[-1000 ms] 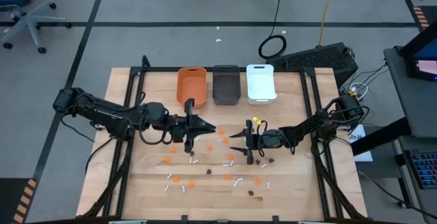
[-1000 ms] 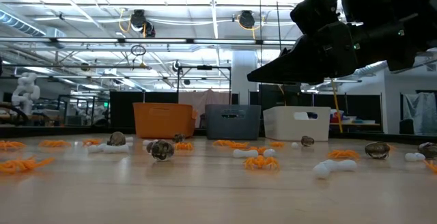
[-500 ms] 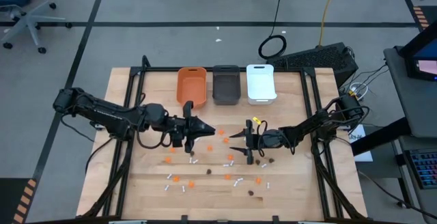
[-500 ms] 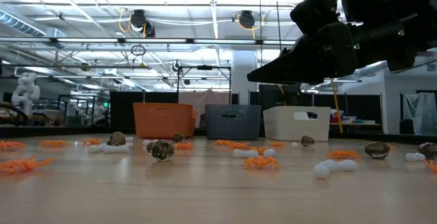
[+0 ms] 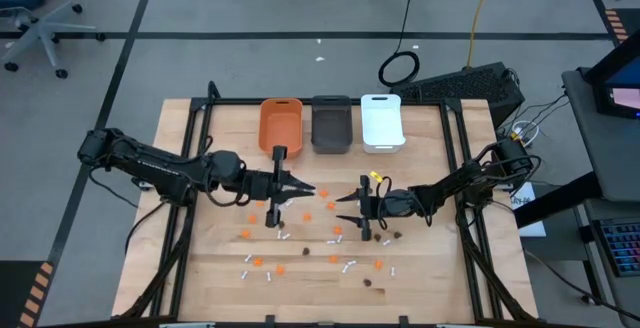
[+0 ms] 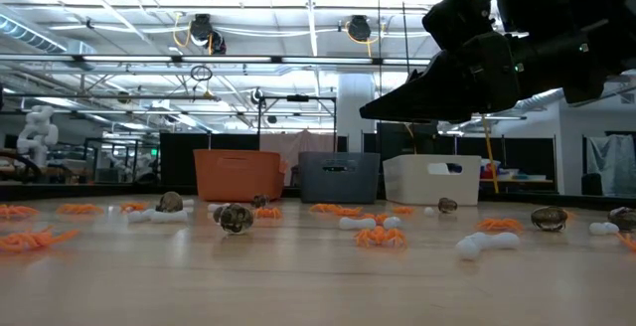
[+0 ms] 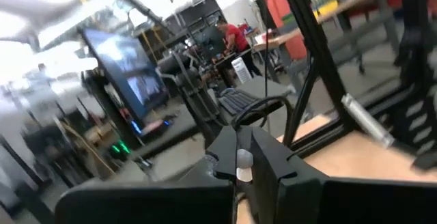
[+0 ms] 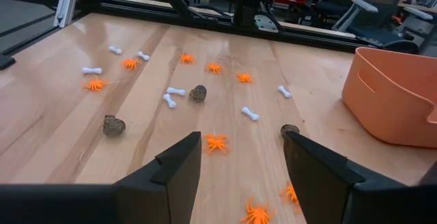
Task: Sort Halloween decoration
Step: Put the white bone toy into the white bin
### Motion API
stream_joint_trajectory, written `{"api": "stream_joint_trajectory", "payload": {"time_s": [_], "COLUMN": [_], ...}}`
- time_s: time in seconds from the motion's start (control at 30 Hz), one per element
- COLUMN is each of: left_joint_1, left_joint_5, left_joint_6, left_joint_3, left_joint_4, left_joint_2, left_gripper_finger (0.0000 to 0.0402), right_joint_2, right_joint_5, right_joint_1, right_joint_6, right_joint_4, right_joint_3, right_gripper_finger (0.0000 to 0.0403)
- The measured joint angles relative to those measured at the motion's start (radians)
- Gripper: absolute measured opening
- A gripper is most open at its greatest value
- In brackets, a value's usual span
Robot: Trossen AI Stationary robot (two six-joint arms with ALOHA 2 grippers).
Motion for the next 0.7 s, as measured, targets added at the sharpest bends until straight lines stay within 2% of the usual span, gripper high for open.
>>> {"api": "stream_joint_trajectory", "payload": {"time_s": [0.33, 0.57, 0.7], "left_joint_1": [0.0, 0.002, 0.003], "left_joint_5": [-0.044, -0.119, -0.13], "left_joint_6": [-0.366, -0.55, -0.593], "left_joint_3": [0.0, 0.0, 0.0], "left_joint_4": [-0.012, -0.026, -0.027], "left_joint_2": [0.0, 0.013, 0.037], "left_gripper_finger": [0.0012, 0.0012, 0.0012], "right_joint_2": [0.0, 0.0, 0.0], "right_joint_5": [0.0, 0.0, 0.0], "right_joint_1": [0.0, 0.0, 0.0], "right_joint_6": [0.0, 0.0, 0.0], "right_joint_4": [0.0, 0.0, 0.0], "right_joint_3": [0.0, 0.0, 0.0], "right_gripper_finger": [0.0196, 0.0196, 0.0196]}}
